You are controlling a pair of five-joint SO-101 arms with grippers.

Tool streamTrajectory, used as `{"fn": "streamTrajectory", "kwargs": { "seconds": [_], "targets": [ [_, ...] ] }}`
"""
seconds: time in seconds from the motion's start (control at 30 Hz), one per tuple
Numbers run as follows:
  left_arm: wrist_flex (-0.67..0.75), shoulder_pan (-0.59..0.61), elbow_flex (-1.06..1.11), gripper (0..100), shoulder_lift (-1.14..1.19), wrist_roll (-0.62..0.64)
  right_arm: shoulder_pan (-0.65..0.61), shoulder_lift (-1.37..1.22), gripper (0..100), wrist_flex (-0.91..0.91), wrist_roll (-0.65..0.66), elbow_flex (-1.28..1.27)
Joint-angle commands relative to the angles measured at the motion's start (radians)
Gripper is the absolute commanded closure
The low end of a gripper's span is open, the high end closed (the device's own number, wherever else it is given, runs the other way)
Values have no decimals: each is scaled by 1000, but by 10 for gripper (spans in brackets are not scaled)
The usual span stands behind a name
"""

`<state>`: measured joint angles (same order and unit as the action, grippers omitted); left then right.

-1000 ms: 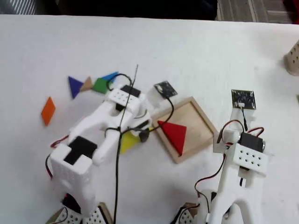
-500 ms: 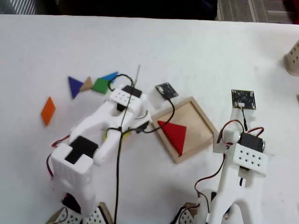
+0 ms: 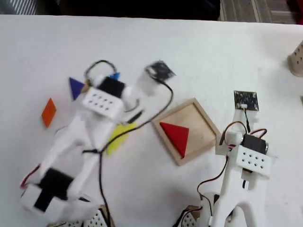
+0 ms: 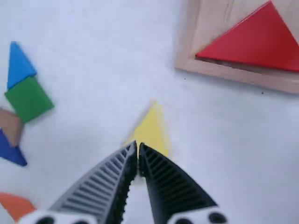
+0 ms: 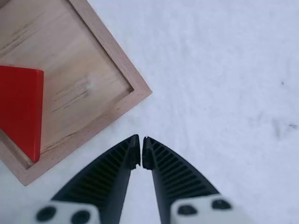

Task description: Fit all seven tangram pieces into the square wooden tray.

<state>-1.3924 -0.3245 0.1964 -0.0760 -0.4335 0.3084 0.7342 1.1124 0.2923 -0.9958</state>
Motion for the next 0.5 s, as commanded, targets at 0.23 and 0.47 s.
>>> {"fn": "streamTrajectory", "kwargs": {
  "seconds": [0.23, 0.47],
  "targets": [
    [80, 321, 345, 976, -378, 57, -127, 21, 974, -21, 41, -5],
    [150, 665, 600, 976, -584, 155, -463, 10, 974, 53, 130, 43]
  ]
}}
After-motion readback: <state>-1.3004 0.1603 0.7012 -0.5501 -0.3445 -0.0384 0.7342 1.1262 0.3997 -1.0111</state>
